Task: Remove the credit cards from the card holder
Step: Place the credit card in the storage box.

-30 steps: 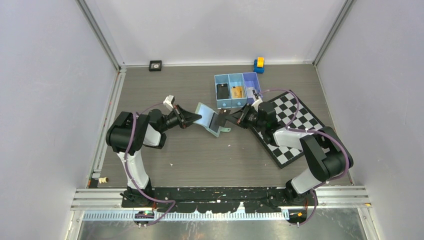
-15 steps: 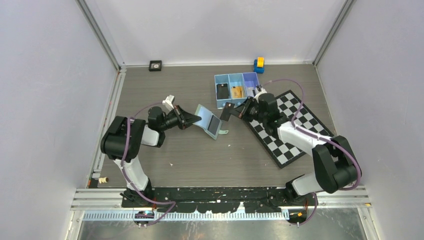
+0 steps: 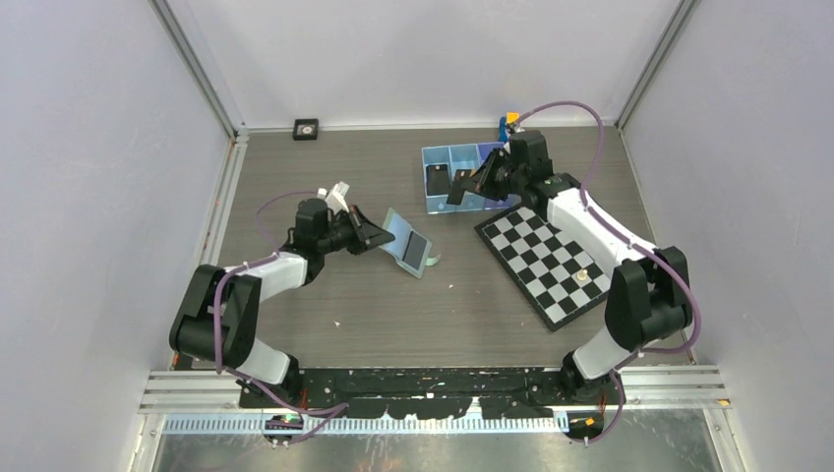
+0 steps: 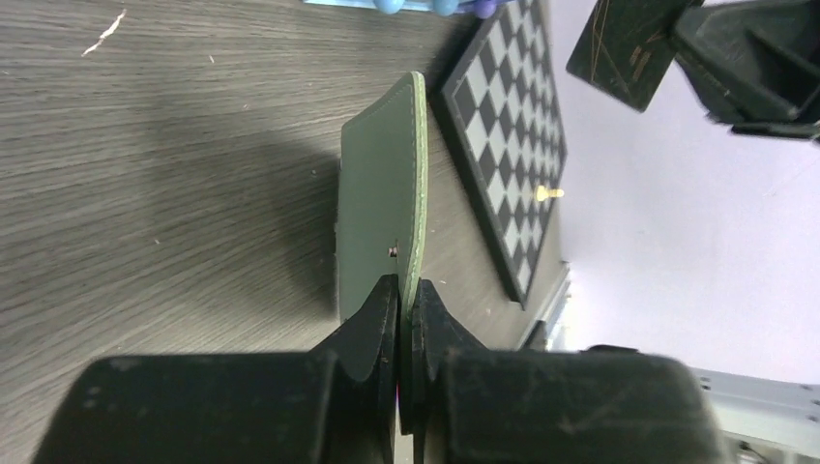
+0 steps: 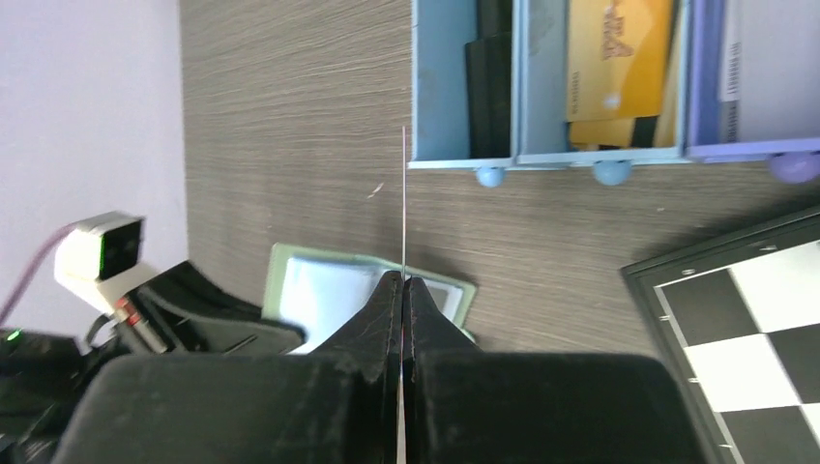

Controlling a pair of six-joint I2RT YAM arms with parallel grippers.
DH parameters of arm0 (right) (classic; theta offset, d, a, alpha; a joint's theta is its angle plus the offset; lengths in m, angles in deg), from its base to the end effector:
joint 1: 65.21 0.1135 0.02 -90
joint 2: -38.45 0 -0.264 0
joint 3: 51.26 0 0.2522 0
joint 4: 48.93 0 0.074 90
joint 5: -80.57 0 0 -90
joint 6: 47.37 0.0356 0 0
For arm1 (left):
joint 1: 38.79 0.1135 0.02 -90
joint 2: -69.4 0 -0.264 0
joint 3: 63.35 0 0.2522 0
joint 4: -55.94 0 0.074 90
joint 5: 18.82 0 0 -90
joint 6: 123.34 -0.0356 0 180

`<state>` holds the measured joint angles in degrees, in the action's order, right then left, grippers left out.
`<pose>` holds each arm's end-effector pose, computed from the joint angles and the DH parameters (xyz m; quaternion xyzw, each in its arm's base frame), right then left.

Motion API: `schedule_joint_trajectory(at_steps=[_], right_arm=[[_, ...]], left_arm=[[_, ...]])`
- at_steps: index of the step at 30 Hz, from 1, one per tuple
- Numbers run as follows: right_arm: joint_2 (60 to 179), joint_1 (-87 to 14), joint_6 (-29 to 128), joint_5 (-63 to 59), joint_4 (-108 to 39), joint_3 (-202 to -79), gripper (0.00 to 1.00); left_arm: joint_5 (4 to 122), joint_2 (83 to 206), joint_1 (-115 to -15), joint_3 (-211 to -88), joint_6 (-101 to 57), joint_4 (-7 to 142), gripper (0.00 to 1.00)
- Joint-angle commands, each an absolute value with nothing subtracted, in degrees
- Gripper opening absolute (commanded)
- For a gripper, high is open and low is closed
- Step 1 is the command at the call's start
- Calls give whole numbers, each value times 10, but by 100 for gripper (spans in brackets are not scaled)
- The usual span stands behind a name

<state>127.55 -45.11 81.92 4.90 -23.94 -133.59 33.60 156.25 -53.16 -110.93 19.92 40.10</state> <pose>0.3337 0.1315 0.2906 0.0846 0.8648 0.3338 0.3655 0.2799 -0.0941 0.1768 -0.0968 0.8051 -0.5129 0.2818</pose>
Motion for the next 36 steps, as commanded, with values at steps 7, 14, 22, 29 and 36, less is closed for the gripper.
schedule_joint_trajectory(at_steps=[7,14,22,29,36], right_arm=[[1378,-496,725,62,-46,-1537,0],[1452,-497,706,96,-30,-1606,1],[1530,-496,695,127,-24,-1691,0],[1599,-481,701,143,-7,-1777,0],[1667,-465,691,121,46,-1874,0]], left_arm=[[443,1505,-573,-1160,71,580,2],[452,1505,-580,-1168,67,594,0],[435,1522,-584,-1173,75,580,0],[422,1547,-588,-1180,81,568,0],[424,1545,-595,-1183,78,569,0]])
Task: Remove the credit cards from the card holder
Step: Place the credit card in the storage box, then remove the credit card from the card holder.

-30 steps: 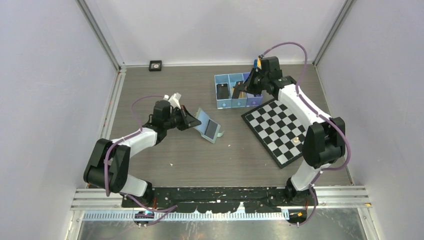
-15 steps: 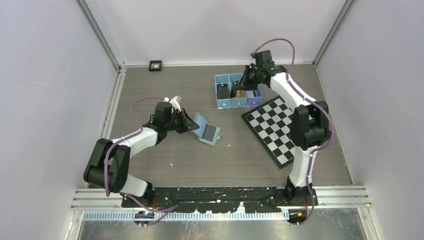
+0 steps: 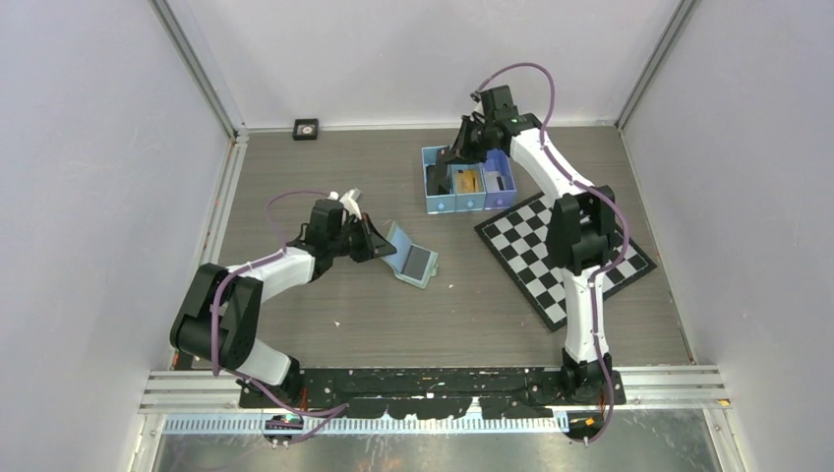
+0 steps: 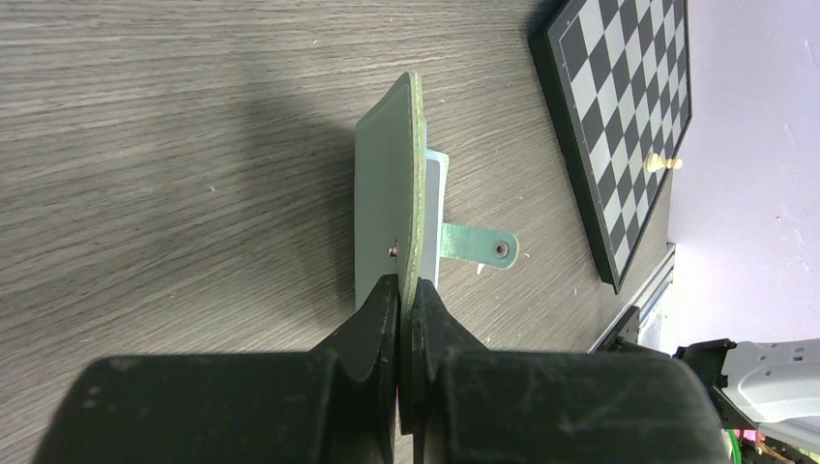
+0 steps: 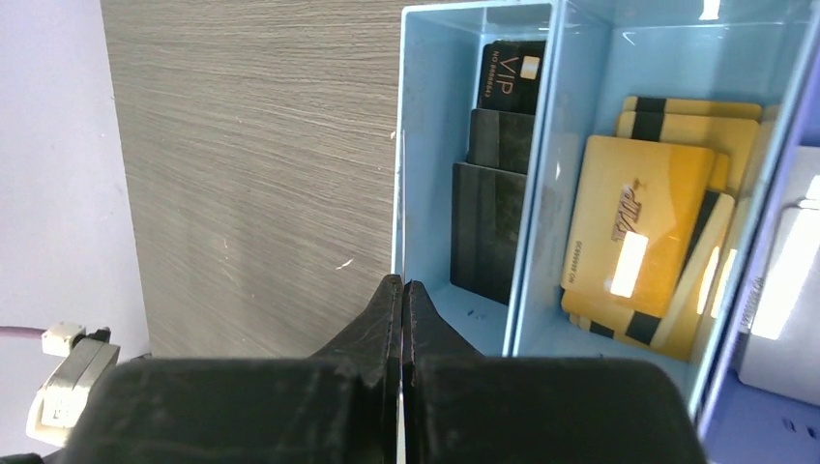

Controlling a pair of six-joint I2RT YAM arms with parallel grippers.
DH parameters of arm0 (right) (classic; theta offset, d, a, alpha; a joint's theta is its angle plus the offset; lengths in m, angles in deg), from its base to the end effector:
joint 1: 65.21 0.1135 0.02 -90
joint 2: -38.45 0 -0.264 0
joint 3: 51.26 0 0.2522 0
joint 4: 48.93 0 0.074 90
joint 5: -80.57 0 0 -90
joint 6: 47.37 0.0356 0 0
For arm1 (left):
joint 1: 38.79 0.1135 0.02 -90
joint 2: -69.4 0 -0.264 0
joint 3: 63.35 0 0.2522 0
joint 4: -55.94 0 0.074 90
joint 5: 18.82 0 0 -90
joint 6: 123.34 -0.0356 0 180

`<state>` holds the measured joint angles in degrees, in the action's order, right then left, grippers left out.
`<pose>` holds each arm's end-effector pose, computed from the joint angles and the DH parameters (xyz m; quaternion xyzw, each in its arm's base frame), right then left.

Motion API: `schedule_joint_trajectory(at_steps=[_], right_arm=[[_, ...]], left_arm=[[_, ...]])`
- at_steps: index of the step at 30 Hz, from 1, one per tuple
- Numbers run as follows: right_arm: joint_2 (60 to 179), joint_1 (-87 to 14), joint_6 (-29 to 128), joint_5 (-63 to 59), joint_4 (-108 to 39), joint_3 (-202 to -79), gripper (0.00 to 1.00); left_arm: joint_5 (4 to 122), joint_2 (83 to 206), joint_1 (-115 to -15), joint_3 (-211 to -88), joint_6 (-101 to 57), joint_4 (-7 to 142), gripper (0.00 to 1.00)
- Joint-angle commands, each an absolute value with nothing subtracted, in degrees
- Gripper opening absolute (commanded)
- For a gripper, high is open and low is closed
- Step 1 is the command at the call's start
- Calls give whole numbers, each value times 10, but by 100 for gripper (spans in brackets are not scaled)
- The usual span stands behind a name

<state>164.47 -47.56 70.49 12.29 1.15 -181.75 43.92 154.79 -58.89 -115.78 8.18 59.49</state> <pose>0.4740 0.1646 0.2702 0.0100 0.9120 0.3044 0.2746 0.2717 -0.1168 0.1766 -0.0571 0.8725 -0.4047 0.2678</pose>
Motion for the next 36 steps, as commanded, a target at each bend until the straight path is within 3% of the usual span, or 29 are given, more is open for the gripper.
schedule_joint_trajectory(at_steps=[1,10,14,21,26,32,36], right_arm=[[1674,-463,691,118,48,-1881,0],[1727,-455,683,89,82,-1930,3],[1724,-456,679,76,78,-1914,23],[1655,-449,689,68,29,-1845,42],[1569,-418,700,47,-25,-1737,44],[1446,-327,719,-35,-160,-1519,48],[1410,-299,724,-88,-200,-1467,49]], left_arm=[[424,1546,-596,-1185,78,568,0],[427,1555,-605,-1194,73,572,0],[431,1554,-608,-1195,69,577,0],[443,1548,-614,-1201,59,591,0],[456,1543,-621,-1207,50,604,0],[486,1527,-648,-1221,67,612,0],[504,1542,-667,-1303,68,676,0]])
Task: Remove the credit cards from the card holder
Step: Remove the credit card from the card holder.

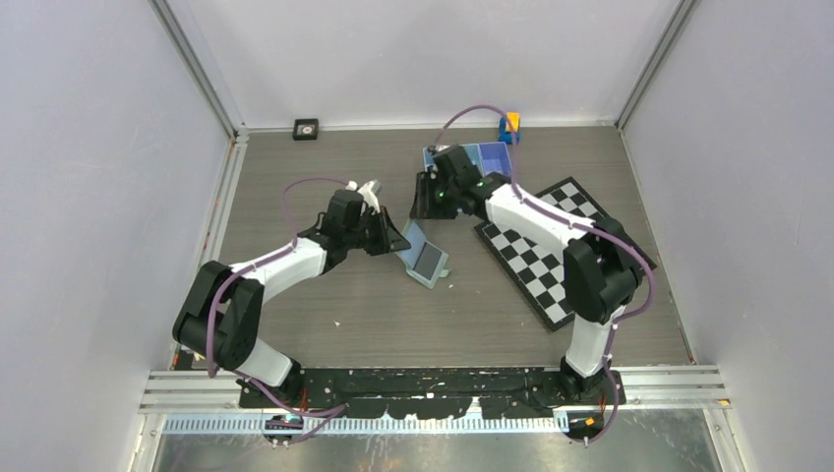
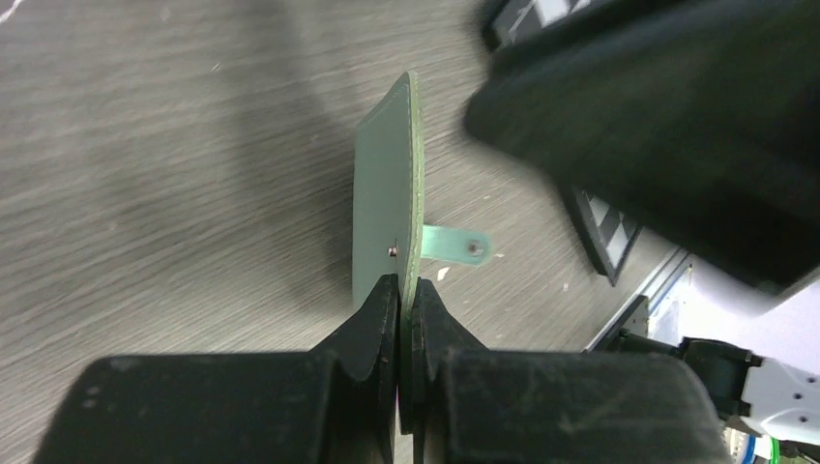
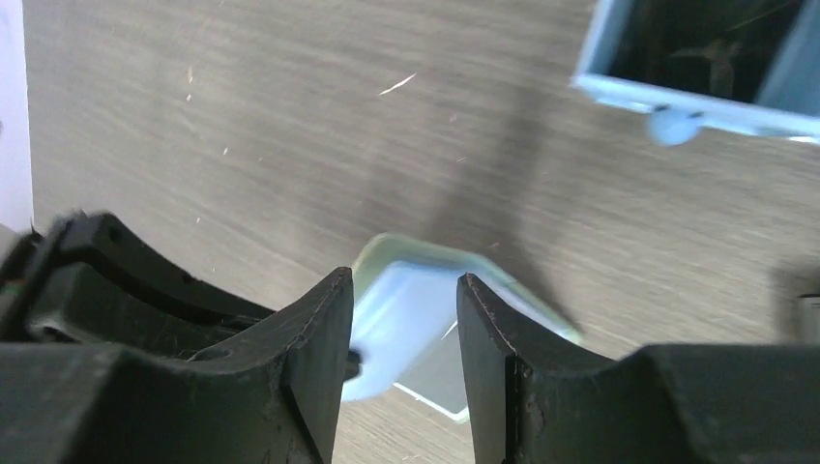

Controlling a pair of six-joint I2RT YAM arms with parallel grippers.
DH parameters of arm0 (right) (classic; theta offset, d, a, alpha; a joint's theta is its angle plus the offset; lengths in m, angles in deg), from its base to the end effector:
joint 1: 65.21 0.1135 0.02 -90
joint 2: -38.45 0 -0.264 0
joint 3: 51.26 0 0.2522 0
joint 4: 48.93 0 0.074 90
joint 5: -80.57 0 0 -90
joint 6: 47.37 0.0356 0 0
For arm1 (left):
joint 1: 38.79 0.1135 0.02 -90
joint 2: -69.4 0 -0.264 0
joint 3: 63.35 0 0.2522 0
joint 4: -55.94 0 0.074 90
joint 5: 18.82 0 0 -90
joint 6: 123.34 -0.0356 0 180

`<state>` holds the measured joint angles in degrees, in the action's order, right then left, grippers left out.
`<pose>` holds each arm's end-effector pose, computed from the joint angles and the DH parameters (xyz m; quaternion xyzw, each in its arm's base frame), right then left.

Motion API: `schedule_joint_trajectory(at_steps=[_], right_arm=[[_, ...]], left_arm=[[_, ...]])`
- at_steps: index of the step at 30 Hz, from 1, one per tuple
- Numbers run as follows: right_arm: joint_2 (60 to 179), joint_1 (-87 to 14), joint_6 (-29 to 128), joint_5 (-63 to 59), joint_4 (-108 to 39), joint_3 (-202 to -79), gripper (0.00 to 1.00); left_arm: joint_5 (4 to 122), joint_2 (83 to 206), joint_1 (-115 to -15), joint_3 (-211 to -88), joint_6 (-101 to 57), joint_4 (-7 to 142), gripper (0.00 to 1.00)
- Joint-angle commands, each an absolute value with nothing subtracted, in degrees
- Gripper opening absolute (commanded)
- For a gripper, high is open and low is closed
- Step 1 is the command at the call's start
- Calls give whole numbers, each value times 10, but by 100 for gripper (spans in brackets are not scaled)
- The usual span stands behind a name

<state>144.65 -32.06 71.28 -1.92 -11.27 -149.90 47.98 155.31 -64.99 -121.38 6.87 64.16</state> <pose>0.3496 0.2339 0.2563 -0.0611 0.9209 0.2472 0.2950 0.2723 -0.1496 0.1960 -0.0160 0.8778 -0.3931 0.2733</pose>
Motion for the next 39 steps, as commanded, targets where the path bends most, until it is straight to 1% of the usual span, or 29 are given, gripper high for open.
schedule_joint_trajectory(at_steps=[1,2,4,7,11,14,16,17,20,23,24,25,26,27,28,31,33,35,36,38,39], right_arm=[[1406,-297,725,-92,-197,-1463,49],[1396,-295,727,-118,-203,-1450,49],[1375,-289,733,-147,-229,-1414,49],[1338,-283,764,-152,-263,-1354,51],[1270,-258,772,-160,-272,-1291,57],[1198,-249,764,-175,-277,-1235,66],[1160,-249,755,-202,-283,-1208,72],[1145,-249,755,-223,-289,-1194,76],[1119,-250,754,-251,-367,-1140,80],[1104,-249,746,-252,-467,-1071,83],[1098,-249,746,-258,-489,-1053,86],[1092,-249,746,-268,-503,-1034,94],[1088,-250,746,-282,-508,-1021,98],[1086,-250,758,-304,-499,-1012,98],[1088,-250,777,-320,-484,-1007,98],[1093,-250,739,-262,-429,-1014,96],[1078,-251,748,-267,-393,-1020,93],[1056,-250,762,-247,-392,-1029,92],[1056,-250,752,-251,-404,-1046,92],[1104,-250,698,-318,-421,-1121,92],[1143,-250,663,-366,-347,-1197,92]], left_arm=[[518,1544,-673,-1325,56,692,0],[533,1544,-678,-1341,43,717,0],[555,1538,-678,-1345,29,718,0],[566,1510,-679,-1304,41,658,0],[558,1472,-682,-1258,52,616,0],[561,1455,-685,-1235,54,604,0],[563,1456,-686,-1225,56,591,0],[560,1459,-687,-1224,56,587,0],[553,1474,-690,-1228,53,588,0],[557,1476,-691,-1220,46,590,0],[558,1474,-691,-1217,42,593,0],[560,1471,-691,-1214,40,594,0],[560,1468,-691,-1210,38,594,0],[559,1464,-691,-1207,36,591,0],[556,1461,-691,-1204,35,589,0],[547,1450,-691,-1200,34,583,0],[552,1438,-691,-1198,30,585,0],[565,1428,-691,-1199,22,597,0],[571,1423,-691,-1200,20,602,0],[575,1419,-691,-1198,22,599,0],[572,1421,-691,-1197,23,597,0]])
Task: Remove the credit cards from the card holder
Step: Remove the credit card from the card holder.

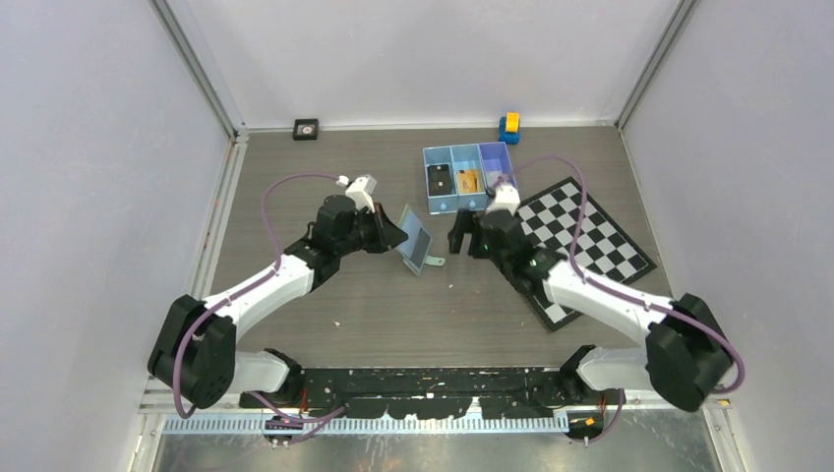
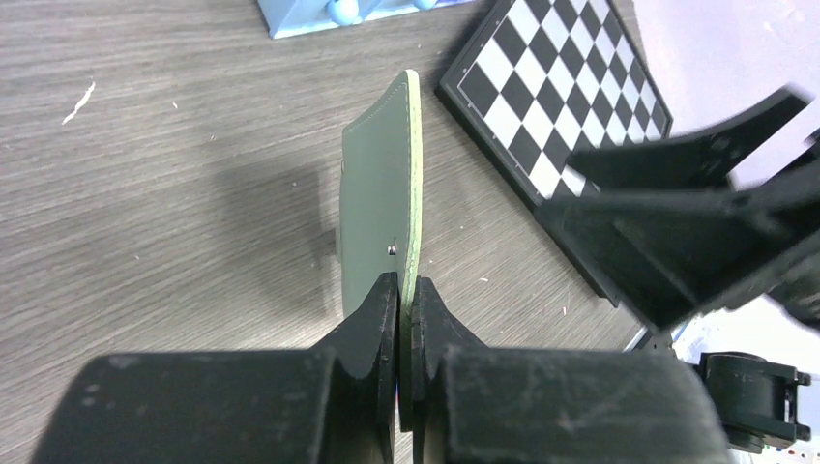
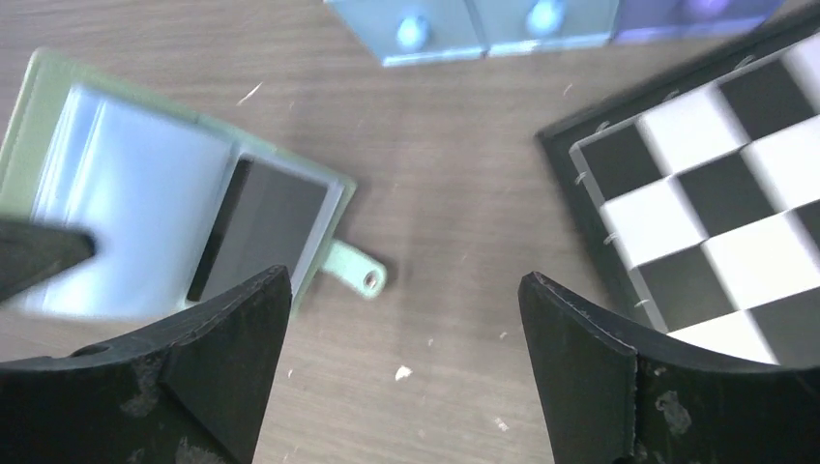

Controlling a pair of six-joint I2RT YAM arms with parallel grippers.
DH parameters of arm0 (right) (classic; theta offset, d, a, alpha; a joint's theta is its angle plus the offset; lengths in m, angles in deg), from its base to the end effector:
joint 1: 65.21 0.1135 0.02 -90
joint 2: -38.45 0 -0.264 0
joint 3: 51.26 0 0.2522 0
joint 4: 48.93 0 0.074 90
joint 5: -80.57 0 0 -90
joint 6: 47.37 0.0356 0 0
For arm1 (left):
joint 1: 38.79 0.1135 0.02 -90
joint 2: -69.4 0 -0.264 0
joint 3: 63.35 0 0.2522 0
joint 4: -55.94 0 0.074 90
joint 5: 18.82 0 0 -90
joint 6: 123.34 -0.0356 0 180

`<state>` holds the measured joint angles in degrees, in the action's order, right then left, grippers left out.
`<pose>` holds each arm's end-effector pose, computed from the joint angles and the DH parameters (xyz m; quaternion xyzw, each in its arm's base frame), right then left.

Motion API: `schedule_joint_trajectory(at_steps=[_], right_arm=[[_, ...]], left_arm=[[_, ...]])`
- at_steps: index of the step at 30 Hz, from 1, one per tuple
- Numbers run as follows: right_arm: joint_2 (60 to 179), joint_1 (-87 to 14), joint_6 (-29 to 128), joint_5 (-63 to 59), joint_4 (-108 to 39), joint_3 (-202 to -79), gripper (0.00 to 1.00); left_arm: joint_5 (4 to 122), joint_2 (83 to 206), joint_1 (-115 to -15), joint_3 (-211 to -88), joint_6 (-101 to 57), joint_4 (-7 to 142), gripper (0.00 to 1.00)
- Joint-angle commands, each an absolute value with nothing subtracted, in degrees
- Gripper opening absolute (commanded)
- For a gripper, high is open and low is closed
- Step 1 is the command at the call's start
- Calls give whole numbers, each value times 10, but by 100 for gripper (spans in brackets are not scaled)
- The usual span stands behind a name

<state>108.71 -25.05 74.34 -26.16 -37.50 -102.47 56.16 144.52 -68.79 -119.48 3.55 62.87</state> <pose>0.2071 0.1614 0.2248 0.0087 0.8619 0.1859 0.4717 0.2449 -0.1521 0.2392 0.0187 0.8431 -0.3823 0.3778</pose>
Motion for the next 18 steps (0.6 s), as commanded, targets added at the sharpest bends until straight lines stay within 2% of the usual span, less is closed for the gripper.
schedule_joint_trajectory(at_steps=[1,2,3,5,7,10,12,15,18], right_arm=[[1190,-249,674,-412,-211,-1277,87],[1228,-246,728,-436,-112,-1324,75],[1247,-242,763,-420,-79,-1317,69],[1259,-239,747,-370,-161,-1240,60],[1256,-239,742,-424,-170,-1217,63],[1242,-239,713,-333,-217,-1201,70],[1246,-240,731,-295,-208,-1212,81],[1256,-240,737,-238,-198,-1245,83],[1265,-240,724,-229,-202,-1278,85]], left_arm=[[571,1423,-691,-1197,23,597,0],[571,1426,-691,-1197,22,599,0],[573,1428,-691,-1197,22,599,0],[575,1433,-691,-1198,20,597,0],[574,1437,-691,-1205,16,605,0],[577,1430,-691,-1198,13,606,0],[581,1428,-691,-1191,16,599,0],[582,1437,-691,-1196,14,603,0],[580,1441,-691,-1198,13,605,0]])
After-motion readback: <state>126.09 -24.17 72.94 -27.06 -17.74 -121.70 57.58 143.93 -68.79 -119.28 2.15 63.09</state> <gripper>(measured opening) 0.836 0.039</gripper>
